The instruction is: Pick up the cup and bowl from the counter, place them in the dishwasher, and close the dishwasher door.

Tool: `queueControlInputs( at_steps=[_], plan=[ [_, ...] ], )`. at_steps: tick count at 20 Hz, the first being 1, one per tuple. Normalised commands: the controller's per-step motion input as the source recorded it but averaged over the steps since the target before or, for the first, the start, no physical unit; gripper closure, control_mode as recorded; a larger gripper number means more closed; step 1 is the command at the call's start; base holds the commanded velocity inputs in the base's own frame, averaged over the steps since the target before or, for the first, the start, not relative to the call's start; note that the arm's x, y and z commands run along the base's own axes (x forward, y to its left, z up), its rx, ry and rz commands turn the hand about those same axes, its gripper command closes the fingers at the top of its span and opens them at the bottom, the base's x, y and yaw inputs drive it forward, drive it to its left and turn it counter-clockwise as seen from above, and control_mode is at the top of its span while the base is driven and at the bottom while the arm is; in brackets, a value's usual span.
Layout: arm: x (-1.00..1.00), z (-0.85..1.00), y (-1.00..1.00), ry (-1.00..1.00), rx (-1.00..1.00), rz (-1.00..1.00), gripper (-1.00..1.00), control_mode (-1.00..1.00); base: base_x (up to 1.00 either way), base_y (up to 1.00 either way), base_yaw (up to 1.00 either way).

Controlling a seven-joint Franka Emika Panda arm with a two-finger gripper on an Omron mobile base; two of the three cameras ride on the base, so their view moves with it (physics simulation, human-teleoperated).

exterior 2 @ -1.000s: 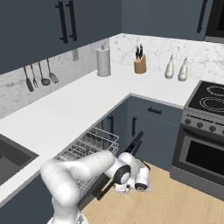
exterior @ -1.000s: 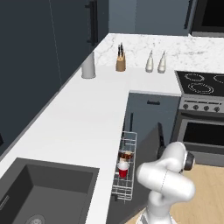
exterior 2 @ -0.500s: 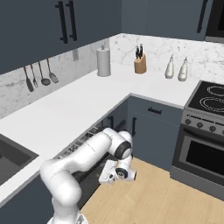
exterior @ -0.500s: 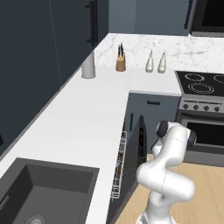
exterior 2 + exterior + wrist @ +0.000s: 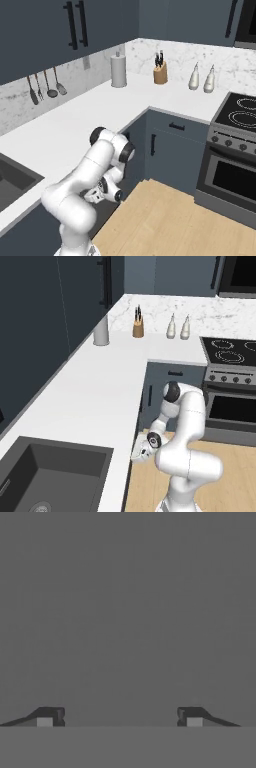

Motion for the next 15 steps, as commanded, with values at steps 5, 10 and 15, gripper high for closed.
queueControlInputs(
  at_steps=[5, 10, 15],
  plan=[
    [0.09, 0.0, 1.0, -0.07, 0.2, -0.29, -1.0, -1.0, 0.0, 0.0, 0.0],
    [0.09, 0.0, 0.84, -0.05, 0.16, -0.2, -1.0, -1.0, 0.0, 0.0, 0.0],
    [-0.07, 0.44, 0.06, -0.23, 0.33, -0.02, -1.0, -1.0, 0.0, 0.0, 0.0]
  ],
)
